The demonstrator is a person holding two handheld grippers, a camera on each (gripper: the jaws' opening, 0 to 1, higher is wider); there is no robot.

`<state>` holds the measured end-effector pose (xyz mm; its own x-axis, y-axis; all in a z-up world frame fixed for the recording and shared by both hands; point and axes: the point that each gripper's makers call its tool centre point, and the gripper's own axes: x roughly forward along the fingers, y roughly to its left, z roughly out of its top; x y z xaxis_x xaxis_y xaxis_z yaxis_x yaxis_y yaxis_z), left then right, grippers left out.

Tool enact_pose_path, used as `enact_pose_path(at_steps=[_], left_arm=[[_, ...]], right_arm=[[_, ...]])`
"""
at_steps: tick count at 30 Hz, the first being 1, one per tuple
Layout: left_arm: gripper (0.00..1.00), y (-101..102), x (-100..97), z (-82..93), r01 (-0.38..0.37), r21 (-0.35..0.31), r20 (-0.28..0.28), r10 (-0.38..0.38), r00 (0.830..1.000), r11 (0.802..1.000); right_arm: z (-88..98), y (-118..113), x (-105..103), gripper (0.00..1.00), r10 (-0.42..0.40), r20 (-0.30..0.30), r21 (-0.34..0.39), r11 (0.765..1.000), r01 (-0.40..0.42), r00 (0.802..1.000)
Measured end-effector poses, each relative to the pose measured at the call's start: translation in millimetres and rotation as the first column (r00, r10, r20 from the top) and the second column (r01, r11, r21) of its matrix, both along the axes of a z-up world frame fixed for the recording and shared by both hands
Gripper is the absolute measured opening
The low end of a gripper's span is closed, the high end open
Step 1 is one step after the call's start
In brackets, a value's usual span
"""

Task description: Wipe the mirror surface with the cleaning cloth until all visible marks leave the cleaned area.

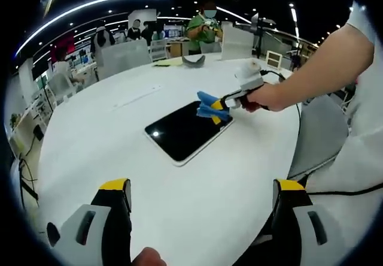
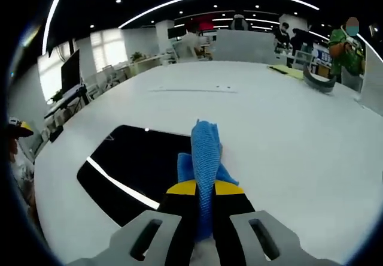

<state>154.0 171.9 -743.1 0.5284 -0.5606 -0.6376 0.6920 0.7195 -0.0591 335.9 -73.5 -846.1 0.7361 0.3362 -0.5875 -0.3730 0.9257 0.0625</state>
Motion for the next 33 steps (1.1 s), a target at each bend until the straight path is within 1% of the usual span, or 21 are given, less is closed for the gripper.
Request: enact_pose_path(at_steps=[1, 3, 7, 10, 12, 16, 19, 21, 29, 33], left_arm=[[0.99, 1.3, -0.5, -1.5, -0.016, 0.008, -0.005, 0.016, 1.0, 1.0], [0.99, 1.6, -2.0, -3.6, -0.034, 0.025, -0.006, 0.034, 0.999, 0.999], [0.99, -2.4, -4.2, -0.4, -0.062, 0.022, 0.003, 0.062, 0.998, 0.998], [0.99, -5.8, -5.6, -1.3, -0.079, 0.021, 0.005, 0.079, 0.997, 0.997], [0.99, -9.4, -7.5, -1.3, -0.082, 0.019, 0.005, 0.082, 0.997, 0.996], [0.99, -16.0, -11.4, 1.3, -0.067, 0.019, 0.007, 0.067, 0.998, 0.998], [0.99, -16.1, -12.2, 0.9, -0.062, 0.02, 0.003, 0.062, 0.998, 0.998], [0.99, -16.3, -12.6, 1.6, -0.059, 0.016, 0.003, 0.059, 0.998, 0.998], [0.99, -14.9, -16.0, 1.5, -0.041, 0.004, 0.001, 0.041, 0.999, 0.999], [0.99, -9.9, -18.5, 3.1, -0.026, 0.006, 0.003, 0.026, 1.0, 1.0]], right_arm=[[0.3, 0.1, -0.6, 0.03, 0.019, 0.015, -0.004, 1.0, -0.019, 1.0], [0.4, -0.8, -2.1, 0.03, 0.033, 0.021, 0.008, 0.999, -0.033, 0.999], [0.1, -0.8, -0.5, 0.03, 0.048, 0.03, -0.006, 0.999, -0.048, 0.998], [-0.8, -2.6, 0.2, 0.03, 0.036, 0.04, 0.018, 0.999, -0.037, 0.999], [-0.4, -0.9, -1.0, 0.03, 0.048, 0.044, 0.009, 0.999, -0.048, 0.998], [-0.5, 2.4, -6.5, 0.03, 0.065, 0.039, -0.011, 0.998, -0.064, 0.997], [-0.6, 3.6, -8.8, 0.03, 0.064, 0.037, -0.009, 0.998, -0.064, 0.997], [0.2, 9.8, -14.9, 0.03, 0.067, 0.032, -0.005, 0.998, -0.066, 0.997], [0.5, 19.3, -20.1, 0.03, 0.057, 0.013, 0.005, 0.998, -0.057, 0.998], [1.4, 25.5, -22.5, 0.03, 0.053, 0.003, 0.01, 0.999, -0.053, 0.999]])
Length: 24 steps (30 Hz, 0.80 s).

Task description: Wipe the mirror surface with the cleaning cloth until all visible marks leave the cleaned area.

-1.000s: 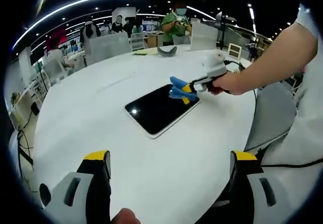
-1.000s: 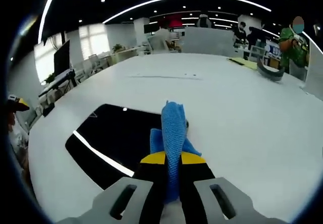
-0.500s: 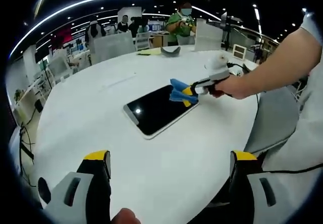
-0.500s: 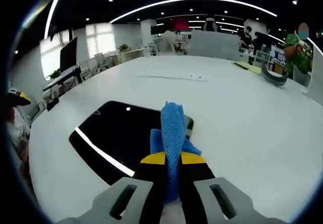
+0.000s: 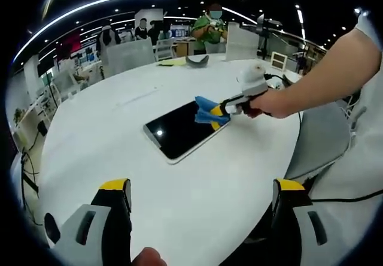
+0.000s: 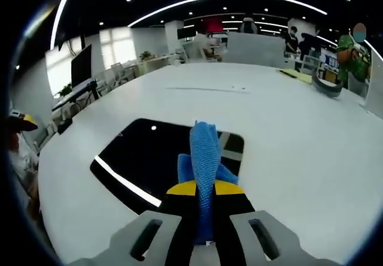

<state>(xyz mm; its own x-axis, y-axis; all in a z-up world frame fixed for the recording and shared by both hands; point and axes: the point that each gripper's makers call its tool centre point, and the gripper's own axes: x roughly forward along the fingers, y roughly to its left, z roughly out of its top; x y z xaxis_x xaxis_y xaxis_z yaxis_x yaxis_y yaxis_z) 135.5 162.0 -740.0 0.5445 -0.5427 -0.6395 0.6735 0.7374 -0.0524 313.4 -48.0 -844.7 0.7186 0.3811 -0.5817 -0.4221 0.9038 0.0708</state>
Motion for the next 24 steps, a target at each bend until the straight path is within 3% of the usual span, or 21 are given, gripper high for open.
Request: enact_pose_path(at_steps=[8, 24], left_arm=[[0.99, 11.2, -1.0, -0.9, 0.007, 0.001, 0.002, -0.007, 1.0, 1.0], [0.99, 13.7, 0.6, -4.1, 0.029, -0.017, -0.006, -0.029, 1.0, 0.999]], right_arm=[[0.8, 18.6, -6.6, 0.03, 0.006, -0.002, 0.021, 1.0, -0.006, 1.0], [1.0, 51.0, -10.2, 0.03, 0.034, -0.004, 0.031, 0.999, -0.034, 0.999]])
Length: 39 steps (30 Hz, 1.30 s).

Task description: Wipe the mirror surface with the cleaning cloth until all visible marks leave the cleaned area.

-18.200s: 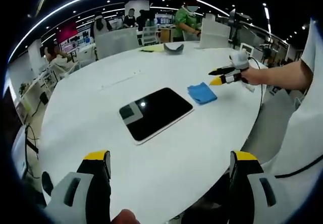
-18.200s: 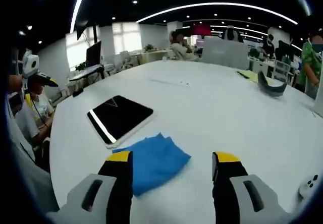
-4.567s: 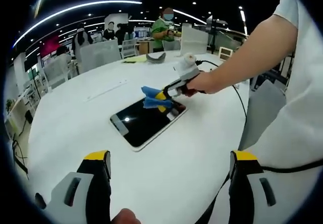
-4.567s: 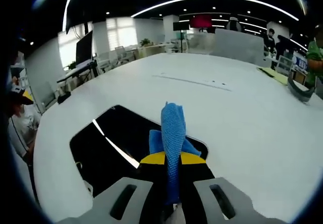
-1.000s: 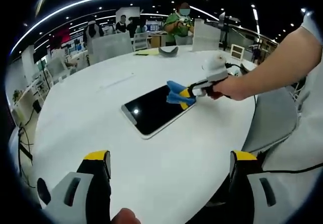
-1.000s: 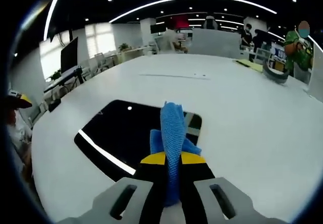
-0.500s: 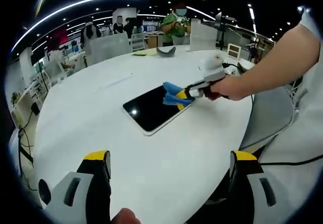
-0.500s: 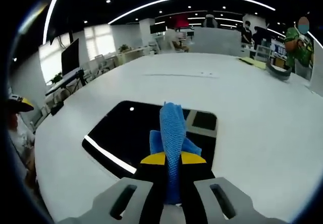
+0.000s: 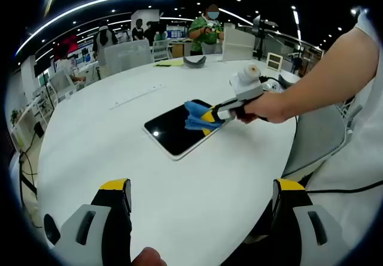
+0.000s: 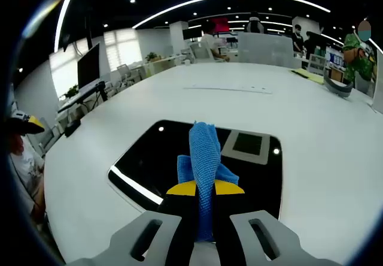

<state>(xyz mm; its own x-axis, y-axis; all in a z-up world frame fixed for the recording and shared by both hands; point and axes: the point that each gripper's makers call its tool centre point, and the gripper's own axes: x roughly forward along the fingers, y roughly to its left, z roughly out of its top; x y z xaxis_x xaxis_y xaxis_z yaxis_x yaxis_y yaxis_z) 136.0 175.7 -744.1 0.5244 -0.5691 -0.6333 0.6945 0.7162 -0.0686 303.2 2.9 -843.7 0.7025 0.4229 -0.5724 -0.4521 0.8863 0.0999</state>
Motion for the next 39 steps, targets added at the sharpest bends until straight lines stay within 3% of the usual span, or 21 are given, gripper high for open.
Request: enact_pose_path(at_steps=[15, 39], left_arm=[[0.99, 2.2, 6.6, 2.2, -0.004, -0.017, 0.003, 0.004, 1.0, 1.0], [0.99, 10.4, 8.2, -3.4, -0.007, -0.012, -0.01, 0.007, 1.0, 1.0]], right_arm=[[-1.2, 17.8, 0.8, 0.03, 0.039, -0.005, -0.009, 0.999, -0.039, 0.999], [-0.7, 70.1, -3.0, 0.04, 0.118, -0.025, 0.075, 0.99, -0.116, 0.993]])
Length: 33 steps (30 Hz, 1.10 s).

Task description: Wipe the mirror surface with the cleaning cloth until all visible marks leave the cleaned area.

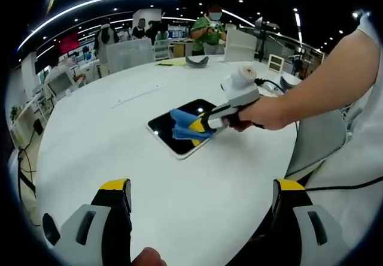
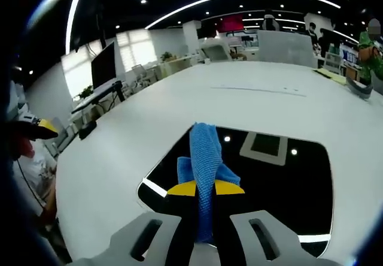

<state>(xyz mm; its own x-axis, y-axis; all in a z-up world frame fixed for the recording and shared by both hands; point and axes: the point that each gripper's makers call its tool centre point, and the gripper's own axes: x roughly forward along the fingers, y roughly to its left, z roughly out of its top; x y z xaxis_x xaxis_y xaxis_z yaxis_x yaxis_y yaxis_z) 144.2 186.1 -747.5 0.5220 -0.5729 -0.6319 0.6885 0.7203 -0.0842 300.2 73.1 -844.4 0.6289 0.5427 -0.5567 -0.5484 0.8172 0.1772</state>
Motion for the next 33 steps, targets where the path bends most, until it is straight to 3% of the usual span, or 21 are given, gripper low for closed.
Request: enact_pose_path(at_steps=[13, 33], left_arm=[[0.99, 2.3, -1.1, 1.3, -0.005, -0.005, 0.0, 0.005, 1.0, 1.0], [0.99, 3.4, 1.6, 1.0, -0.008, -0.011, -0.001, 0.008, 1.0, 1.0]], right_arm=[[0.7, 26.0, -8.3, 0.04, 0.089, -0.01, 0.015, 0.996, -0.089, 0.996], [0.3, 36.1, -13.5, 0.04, 0.154, -0.005, 0.025, 0.988, -0.154, 0.988]])
